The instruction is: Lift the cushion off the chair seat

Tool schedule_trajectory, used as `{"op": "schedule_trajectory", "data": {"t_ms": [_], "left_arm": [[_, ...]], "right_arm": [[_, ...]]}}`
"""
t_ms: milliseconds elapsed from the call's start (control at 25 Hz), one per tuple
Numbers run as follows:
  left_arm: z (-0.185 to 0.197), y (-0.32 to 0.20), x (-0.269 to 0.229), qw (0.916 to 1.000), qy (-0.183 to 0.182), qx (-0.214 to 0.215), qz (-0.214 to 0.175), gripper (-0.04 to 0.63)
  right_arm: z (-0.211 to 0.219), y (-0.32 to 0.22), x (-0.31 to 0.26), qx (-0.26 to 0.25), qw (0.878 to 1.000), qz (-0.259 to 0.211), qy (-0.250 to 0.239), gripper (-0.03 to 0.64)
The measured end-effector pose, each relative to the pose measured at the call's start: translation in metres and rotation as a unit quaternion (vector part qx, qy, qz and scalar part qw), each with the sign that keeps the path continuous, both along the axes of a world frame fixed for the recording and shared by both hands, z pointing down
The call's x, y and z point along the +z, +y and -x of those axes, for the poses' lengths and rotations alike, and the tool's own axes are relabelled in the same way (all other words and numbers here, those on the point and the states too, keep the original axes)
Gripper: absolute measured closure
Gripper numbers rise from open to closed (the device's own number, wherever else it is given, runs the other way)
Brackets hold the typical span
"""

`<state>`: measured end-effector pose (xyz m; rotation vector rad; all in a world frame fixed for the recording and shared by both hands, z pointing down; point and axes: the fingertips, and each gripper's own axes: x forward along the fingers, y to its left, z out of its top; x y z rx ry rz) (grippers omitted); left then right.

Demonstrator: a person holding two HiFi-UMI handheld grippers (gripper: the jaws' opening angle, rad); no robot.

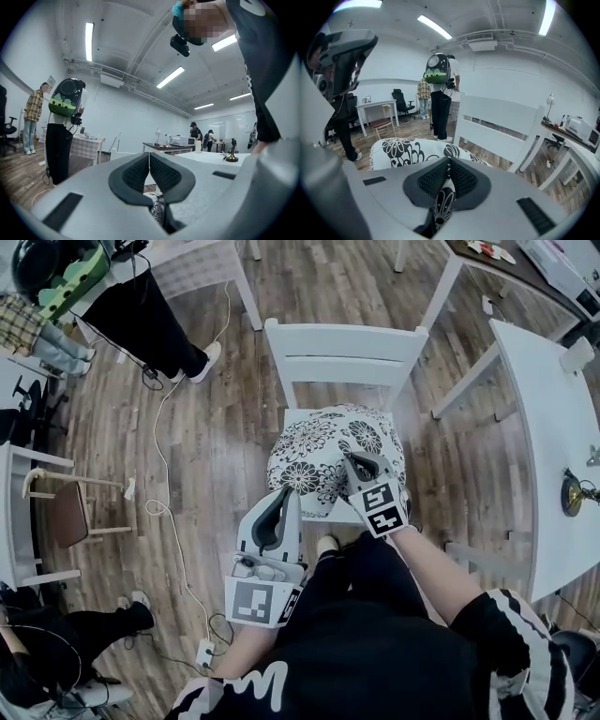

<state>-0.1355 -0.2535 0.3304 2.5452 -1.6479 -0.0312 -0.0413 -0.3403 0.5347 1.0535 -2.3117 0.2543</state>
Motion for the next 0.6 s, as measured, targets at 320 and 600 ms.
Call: {"op": "schedule_trajectory", "data": {"t_ms": [320, 600], "left_arm": [[0.001, -0.006, -0.029, 0.9993, -0.013, 0.004, -0.034, 0.588], [-0.004, -0.02, -0.056, 0.9974, -0.021, 0.004, -0.069, 0.588]], "right_arm": [[0.01, 0.003, -0.073, 0.006, 0.997, -0.045, -0.063, 0.586], [0.0, -0.004, -0.13, 0.018, 0.99, -0.084, -0.109, 0.586]]}}
